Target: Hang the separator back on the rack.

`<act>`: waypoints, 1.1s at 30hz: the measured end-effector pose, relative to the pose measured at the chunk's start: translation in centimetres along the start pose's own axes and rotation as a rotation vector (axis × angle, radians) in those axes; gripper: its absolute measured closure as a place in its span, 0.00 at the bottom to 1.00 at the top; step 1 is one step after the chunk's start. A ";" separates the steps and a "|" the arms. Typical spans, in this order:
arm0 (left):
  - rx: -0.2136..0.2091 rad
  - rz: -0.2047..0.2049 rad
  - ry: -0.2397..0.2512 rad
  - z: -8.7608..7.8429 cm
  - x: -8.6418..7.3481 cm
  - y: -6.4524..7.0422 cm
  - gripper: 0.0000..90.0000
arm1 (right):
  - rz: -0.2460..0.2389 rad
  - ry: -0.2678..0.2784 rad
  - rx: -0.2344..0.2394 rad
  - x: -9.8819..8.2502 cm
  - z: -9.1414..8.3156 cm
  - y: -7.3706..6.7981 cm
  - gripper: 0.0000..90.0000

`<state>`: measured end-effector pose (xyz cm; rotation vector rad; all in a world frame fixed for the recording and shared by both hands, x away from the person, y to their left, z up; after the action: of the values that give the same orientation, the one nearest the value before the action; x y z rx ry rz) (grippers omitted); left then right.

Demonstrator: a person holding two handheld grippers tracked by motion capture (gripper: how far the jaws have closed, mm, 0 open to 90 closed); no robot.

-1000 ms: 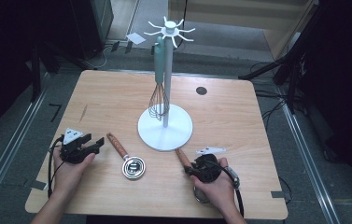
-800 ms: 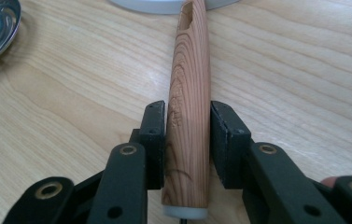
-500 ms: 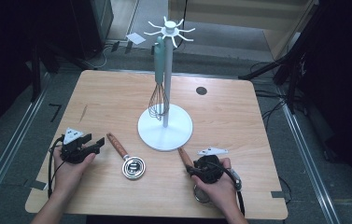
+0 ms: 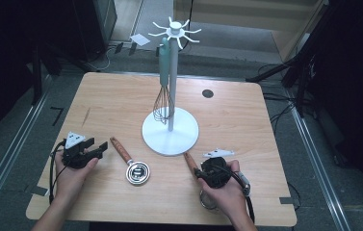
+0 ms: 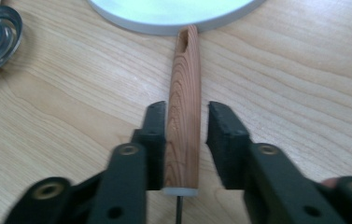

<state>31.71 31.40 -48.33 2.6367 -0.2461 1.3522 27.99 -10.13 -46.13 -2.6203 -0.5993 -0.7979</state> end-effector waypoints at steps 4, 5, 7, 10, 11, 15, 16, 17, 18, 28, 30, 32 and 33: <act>0.000 0.001 -0.001 0.0 0.0 0.0 0.47 | 0.001 -0.004 0.023 0.1 -0.4 -0.6 0.94; 0.000 0.001 -0.001 0.0 0.0 -0.1 0.47 | 0.006 -0.011 0.035 0.0 -0.4 -0.7 0.98; 0.000 -0.001 0.000 0.0 0.0 -0.1 0.47 | -0.004 -0.040 0.058 -0.3 -0.1 -0.9 1.00; -0.002 0.002 -0.001 0.0 0.0 -0.1 0.47 | -0.028 -0.073 0.081 -0.8 0.4 -1.3 1.00; -0.003 0.001 0.000 0.0 0.0 0.0 0.47 | -0.030 -0.087 0.092 -1.0 0.6 -1.4 1.00; -0.004 -0.001 -0.002 0.0 0.0 0.0 0.47 | -0.044 -0.129 0.089 -1.8 0.9 -1.5 1.00; -0.005 -0.001 -0.002 0.0 0.0 0.0 0.47 | -0.043 -0.135 0.081 -2.0 1.0 -1.3 1.00; -0.005 -0.002 -0.002 0.0 0.0 0.0 0.47 | -0.039 -0.141 0.079 -2.1 1.0 -1.1 1.00; -0.005 -0.001 -0.002 0.0 0.0 0.0 0.47 | -0.033 -0.144 0.072 -2.3 0.9 -0.9 1.00; -0.006 -0.001 -0.004 0.1 0.0 0.0 0.47 | 0.028 -0.132 0.045 -2.4 0.5 2.3 1.00; -0.005 -0.002 -0.003 0.1 0.0 0.0 0.47 | 0.053 -0.132 0.037 -2.4 0.5 2.9 1.00; -0.005 -0.005 -0.003 0.1 0.0 -0.1 0.47 | 0.061 -0.126 0.023 -2.4 0.4 3.5 1.00; -0.003 -0.003 -0.003 0.1 0.0 -0.1 0.47 | 0.065 -0.124 0.018 -2.4 0.4 3.8 1.00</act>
<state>31.80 31.46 -48.35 2.6360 -0.2436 1.3456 28.17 -13.89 -48.57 -2.6726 -0.5486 -0.6117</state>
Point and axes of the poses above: each handheld gripper's, and its own axes: z roughly forward along the jaws, x roughly out of its top, y roughly to its right, the point moved 1 cm from there along z, roughly forward along the jaws, and after that the axes turned 3 degrees about x, right-handed, at the moved point
